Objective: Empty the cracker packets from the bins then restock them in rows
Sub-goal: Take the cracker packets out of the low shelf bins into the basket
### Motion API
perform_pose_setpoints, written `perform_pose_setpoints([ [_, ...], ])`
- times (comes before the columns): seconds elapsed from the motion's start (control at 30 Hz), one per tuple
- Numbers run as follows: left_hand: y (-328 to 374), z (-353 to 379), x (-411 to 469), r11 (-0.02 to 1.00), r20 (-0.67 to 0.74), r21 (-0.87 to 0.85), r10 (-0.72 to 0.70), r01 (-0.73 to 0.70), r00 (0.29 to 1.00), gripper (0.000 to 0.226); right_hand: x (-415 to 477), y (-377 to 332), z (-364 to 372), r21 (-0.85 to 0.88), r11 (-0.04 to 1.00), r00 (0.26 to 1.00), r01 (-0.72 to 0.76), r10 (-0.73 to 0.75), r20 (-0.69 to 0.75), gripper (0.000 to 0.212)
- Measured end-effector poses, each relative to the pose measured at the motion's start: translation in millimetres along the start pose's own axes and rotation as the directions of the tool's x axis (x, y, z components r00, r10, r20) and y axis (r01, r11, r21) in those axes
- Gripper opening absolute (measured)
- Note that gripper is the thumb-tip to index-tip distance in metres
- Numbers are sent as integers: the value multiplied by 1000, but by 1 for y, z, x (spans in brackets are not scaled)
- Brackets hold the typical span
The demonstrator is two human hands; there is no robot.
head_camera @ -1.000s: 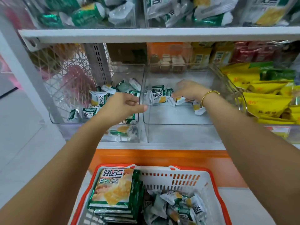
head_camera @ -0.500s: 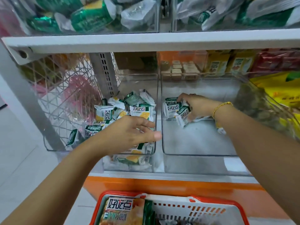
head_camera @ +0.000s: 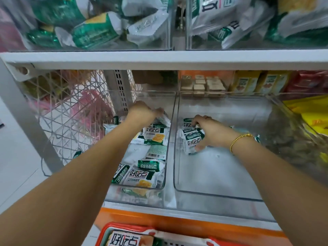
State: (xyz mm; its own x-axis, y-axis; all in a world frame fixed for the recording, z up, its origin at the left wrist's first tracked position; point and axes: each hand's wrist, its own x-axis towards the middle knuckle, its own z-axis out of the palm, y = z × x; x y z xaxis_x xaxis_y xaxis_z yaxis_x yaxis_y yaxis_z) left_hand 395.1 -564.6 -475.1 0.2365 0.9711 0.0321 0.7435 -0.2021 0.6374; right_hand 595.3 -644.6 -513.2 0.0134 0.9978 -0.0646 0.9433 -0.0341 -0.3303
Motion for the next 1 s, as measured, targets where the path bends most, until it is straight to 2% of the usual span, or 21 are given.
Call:
perform_pose_setpoints([
  [0.07,9,7,9,981,95,-113,-147,157,985,39,-1,0,1,-59,998,999,18,-17,30,87],
  [0.13,13,16,15,960,115,-182,-195,214,974,34,-2,-1,2,-110,994,998,26,-20,57,83],
  [0.3,9,20,18,982,61,-35,-185,187,981,38,-4,2,-1,-72,997,996,18,-12,84,77],
  [0.5,-6,-13,4,971,197,162,-208,178,958,42,-4,1,-2,7,1000,986,-23,21,168,74],
  [0.53,-9,-12,0,971,235,125,-227,202,945,41,-4,1,-3,9,1000,983,-26,24,181,76],
  [0.6,-9,-8,-9,948,317,-63,-277,312,907,35,-4,2,-4,17,999,981,-31,27,191,78],
  [0.73,-12,7,-17,805,391,-341,-348,486,852,26,-8,2,-7,41,998,983,-46,38,178,78],
  [0.93,-26,10,-23,748,262,-500,-349,436,900,53,-16,-6,-17,83,996,996,-38,31,79,76],
  [1.0,-26,8,-32,747,200,-534,-345,397,917,46,-26,-14,-26,84,996,999,-31,30,20,70],
])
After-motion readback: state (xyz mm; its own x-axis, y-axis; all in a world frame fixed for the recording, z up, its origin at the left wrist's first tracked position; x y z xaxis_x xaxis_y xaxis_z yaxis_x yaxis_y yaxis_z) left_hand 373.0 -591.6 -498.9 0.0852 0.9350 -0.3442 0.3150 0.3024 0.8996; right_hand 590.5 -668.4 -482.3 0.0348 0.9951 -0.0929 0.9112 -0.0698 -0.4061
